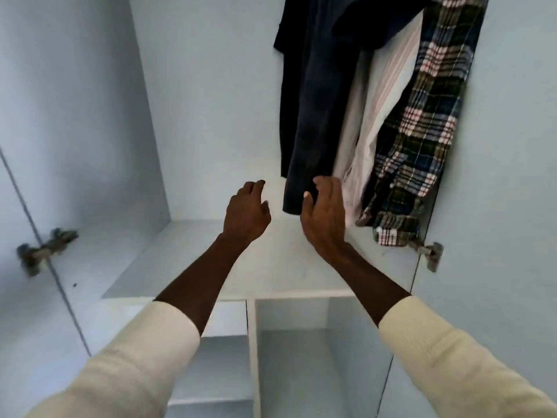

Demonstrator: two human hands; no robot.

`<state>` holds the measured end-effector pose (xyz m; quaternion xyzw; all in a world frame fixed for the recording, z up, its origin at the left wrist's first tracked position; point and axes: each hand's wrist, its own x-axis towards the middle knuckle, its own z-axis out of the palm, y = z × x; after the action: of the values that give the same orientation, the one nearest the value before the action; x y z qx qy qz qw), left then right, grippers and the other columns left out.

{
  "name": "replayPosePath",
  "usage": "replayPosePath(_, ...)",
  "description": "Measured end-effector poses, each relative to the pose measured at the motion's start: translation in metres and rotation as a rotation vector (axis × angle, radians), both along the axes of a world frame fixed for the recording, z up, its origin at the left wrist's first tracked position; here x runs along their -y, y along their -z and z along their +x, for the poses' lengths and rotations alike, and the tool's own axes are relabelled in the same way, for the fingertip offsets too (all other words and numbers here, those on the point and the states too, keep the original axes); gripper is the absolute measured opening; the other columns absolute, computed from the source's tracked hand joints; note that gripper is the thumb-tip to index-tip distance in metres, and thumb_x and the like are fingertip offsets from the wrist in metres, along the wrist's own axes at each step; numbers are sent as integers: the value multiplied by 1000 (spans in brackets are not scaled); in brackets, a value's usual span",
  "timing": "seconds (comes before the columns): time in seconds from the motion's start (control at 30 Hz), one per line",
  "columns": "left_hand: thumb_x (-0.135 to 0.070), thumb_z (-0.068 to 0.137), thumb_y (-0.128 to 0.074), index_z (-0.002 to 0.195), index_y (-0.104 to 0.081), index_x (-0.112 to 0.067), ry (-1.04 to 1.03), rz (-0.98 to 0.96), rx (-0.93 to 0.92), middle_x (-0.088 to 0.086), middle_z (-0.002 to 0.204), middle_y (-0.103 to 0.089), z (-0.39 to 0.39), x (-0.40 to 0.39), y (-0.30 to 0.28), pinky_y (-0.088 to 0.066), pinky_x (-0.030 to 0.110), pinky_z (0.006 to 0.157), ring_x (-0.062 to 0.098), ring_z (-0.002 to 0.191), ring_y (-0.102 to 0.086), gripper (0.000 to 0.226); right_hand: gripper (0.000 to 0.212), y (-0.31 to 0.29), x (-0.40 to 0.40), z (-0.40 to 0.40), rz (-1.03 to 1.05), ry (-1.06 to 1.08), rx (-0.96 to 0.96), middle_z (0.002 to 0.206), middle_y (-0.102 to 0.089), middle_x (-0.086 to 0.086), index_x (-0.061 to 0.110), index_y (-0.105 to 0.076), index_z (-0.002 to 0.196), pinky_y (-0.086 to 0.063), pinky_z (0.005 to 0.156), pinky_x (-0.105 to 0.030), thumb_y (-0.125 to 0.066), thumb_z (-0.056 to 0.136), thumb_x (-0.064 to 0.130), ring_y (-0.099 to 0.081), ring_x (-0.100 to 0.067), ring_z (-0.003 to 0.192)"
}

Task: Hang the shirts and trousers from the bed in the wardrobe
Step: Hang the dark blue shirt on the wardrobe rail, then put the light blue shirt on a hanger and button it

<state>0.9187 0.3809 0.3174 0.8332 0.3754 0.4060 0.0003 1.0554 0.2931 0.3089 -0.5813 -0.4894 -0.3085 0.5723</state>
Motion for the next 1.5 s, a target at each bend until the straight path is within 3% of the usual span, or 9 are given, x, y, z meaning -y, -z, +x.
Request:
replayPosePath(0.1,-11,90,-57,139,-47,-4,-75,-105,-137,19,130,-55,-38,47,76,-43,44,92,39,111,-56,50,16,90,21,-35,-376,-73,16,98,-61,-17,0,-61,101,-53,75,-45,-52,87,-3,-61,-36,84)
replayPosePath(0.27,-8,86,-54,134,-48,-4,-193,-375,-305,19,123,-56,-123,138,203,-45,43,87,40,108,-57,48,24,211,94,-103,-976,-183,-107,111,-57,-17,1,-58,103,-47,82,-40,-42,86,-2,-58,-38,96)
replayPosePath(0.57,-14,86,-53,135,-47,-12,-429,-998,-539,10,137,-50,-300,365,382,-40,45,105,33,129,-48,50,32,369,262,-267,-1647,-492,176,127,-61,-13,9,-62,117,-44,94,-34,-53,93,28,-55,-33,120)
replayPosePath(0.67,-14,80,-54,128,-52,-11,-495,-1179,-549,17,138,-46,-371,456,423,-39,49,106,38,134,-40,48,39,399,321,-328,-1782,-577,248,133,-57,-15,8,-57,125,-46,94,-34,-54,93,30,-55,-33,121)
replayPosePath(0.8,-15,86,-51,126,-52,-7,-591,-1318,-436,16,133,-51,-442,564,437,-45,42,100,36,124,-49,41,39,430,404,-403,-1889,-706,296,135,-54,-16,6,-54,127,-44,94,-33,-53,92,23,-53,-33,122)
replayPosePath(0.93,-13,86,-48,129,-52,-12,-777,-1426,-266,13,137,-47,-505,661,446,-42,44,103,33,125,-47,43,25,449,476,-486,-1919,-885,501,122,-59,-17,1,-59,110,-47,92,-34,-53,90,15,-56,-34,115)
replayPosePath(1.07,-12,86,-48,127,-51,-10,-1007,-1510,-143,15,133,-49,-558,751,453,-41,43,103,34,123,-48,42,29,451,533,-575,-1882,-1064,777,118,-62,-10,7,-61,117,-50,85,-33,-52,92,18,-59,-30,108)
replayPosePath(1.3,-11,85,-48,127,-52,-10,-1312,-1544,135,14,133,-51,-625,832,461,-40,42,103,34,123,-50,42,22,454,577,-699,-1795,-1231,1112,108,-62,-14,3,-61,109,-47,68,-30,-51,90,8,-60,-28,87)
replayPosePath(1.5,-12,87,-50,128,-52,-9,-1472,-1552,214,15,134,-50,-718,852,463,-39,40,102,33,123,-49,41,21,471,577,-812,-1705,-1349,1211,105,-65,-14,3,-63,108,-58,75,-36,-52,90,6,-62,-25,87)
